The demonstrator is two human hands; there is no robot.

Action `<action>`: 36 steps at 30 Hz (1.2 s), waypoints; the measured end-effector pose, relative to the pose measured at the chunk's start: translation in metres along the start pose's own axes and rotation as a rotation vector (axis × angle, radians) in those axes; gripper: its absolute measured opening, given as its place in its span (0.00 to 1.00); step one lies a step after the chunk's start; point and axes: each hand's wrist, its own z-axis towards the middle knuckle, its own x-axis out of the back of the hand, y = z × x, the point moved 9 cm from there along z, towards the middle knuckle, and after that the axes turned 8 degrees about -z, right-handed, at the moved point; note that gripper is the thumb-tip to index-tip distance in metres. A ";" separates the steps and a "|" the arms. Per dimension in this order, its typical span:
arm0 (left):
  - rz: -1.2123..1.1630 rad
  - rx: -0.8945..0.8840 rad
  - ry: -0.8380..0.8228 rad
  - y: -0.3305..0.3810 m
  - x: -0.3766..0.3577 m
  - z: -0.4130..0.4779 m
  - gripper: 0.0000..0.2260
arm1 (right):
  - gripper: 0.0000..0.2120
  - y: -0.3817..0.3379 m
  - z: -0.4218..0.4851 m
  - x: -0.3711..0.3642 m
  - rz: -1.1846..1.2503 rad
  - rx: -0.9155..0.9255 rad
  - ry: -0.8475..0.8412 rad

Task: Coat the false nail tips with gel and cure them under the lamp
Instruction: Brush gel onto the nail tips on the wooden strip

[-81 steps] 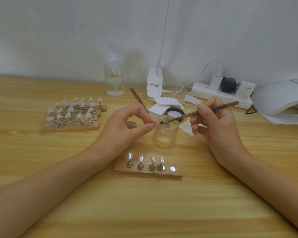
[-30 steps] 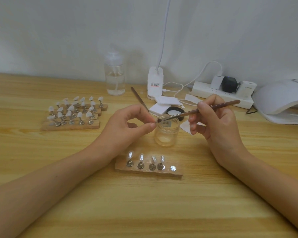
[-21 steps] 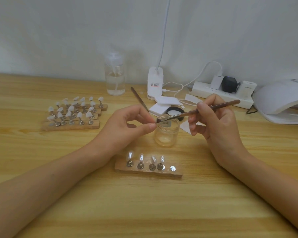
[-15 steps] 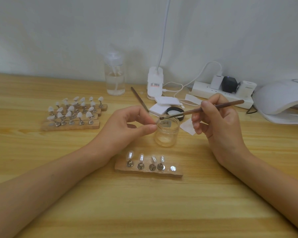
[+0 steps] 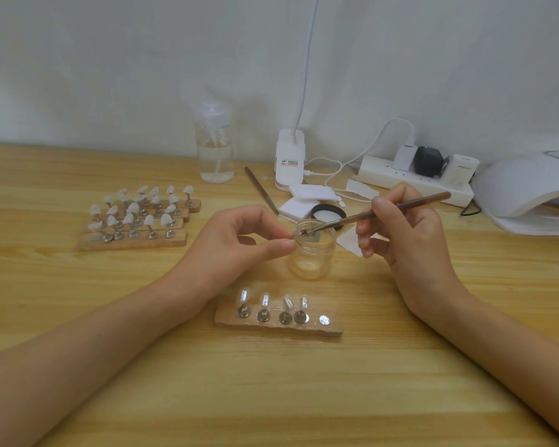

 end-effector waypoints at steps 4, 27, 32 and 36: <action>0.003 -0.005 0.004 0.001 0.000 0.000 0.06 | 0.08 -0.006 0.000 -0.006 0.063 0.041 -0.047; -0.005 0.009 0.004 0.001 -0.001 0.000 0.08 | 0.10 0.001 0.001 0.001 0.022 -0.023 0.008; -0.012 0.008 -0.007 0.001 -0.001 0.000 0.07 | 0.08 -0.003 0.000 -0.007 0.016 0.006 -0.053; -0.007 0.005 -0.016 0.001 -0.002 0.000 0.07 | 0.09 0.002 0.002 0.001 0.023 -0.023 0.001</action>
